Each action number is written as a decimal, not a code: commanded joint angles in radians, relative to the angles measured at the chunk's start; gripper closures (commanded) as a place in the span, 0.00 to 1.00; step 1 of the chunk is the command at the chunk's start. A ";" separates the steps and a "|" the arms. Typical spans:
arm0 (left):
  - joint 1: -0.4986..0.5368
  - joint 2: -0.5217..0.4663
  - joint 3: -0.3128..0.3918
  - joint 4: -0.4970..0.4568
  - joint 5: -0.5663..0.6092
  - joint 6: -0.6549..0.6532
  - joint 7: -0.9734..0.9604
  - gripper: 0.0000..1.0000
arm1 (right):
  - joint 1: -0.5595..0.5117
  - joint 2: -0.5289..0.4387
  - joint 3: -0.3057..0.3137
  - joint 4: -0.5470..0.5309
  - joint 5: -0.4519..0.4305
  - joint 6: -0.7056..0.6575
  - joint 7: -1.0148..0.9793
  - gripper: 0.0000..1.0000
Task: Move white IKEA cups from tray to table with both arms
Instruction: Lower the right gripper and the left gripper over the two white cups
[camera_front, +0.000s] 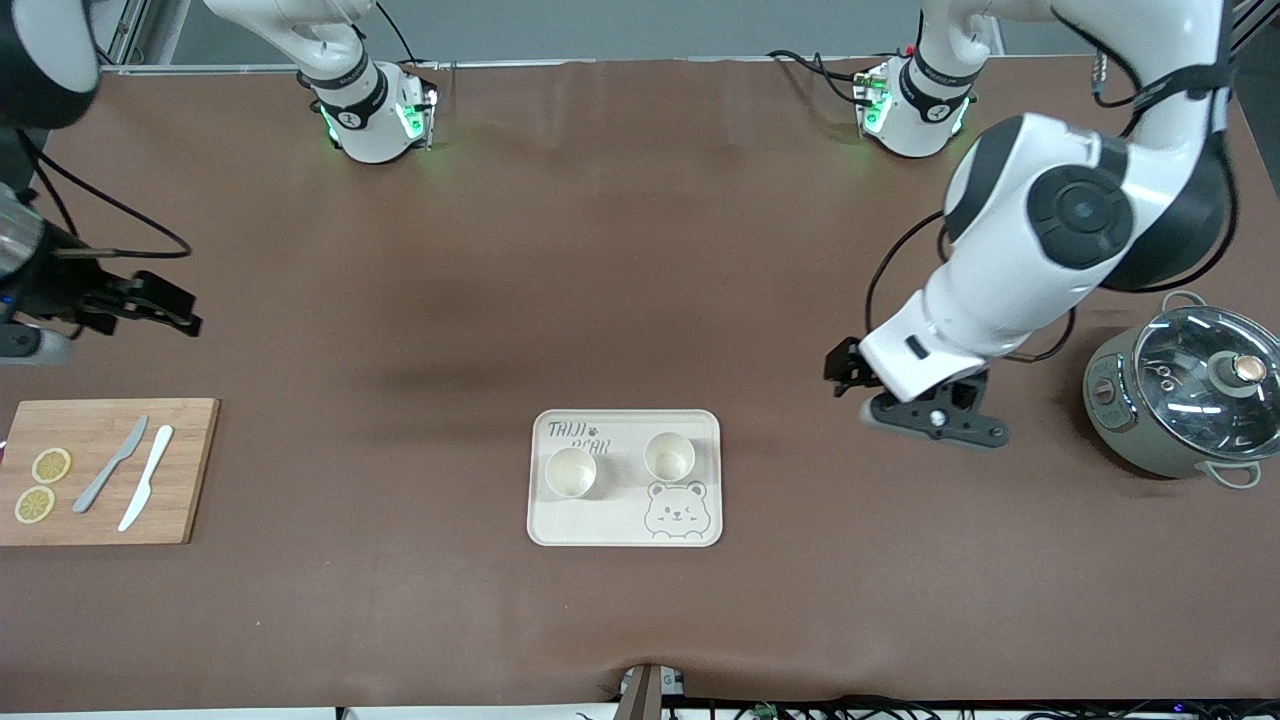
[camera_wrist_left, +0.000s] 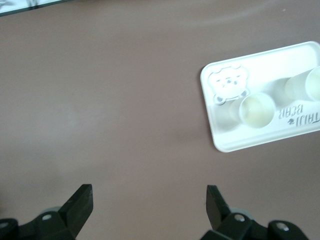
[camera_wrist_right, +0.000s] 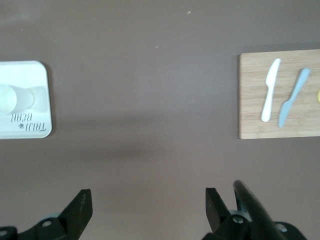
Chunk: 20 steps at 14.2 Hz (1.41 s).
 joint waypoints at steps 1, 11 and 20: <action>-0.064 0.112 0.010 0.053 0.026 0.091 -0.103 0.00 | 0.037 0.054 -0.002 0.011 0.012 0.016 0.035 0.00; -0.263 0.414 0.165 0.139 0.020 0.264 -0.177 0.00 | 0.171 0.320 -0.002 0.016 0.095 0.347 0.392 0.00; -0.296 0.468 0.166 0.182 0.015 0.344 -0.269 0.00 | 0.310 0.578 -0.002 0.146 0.097 0.612 0.604 0.00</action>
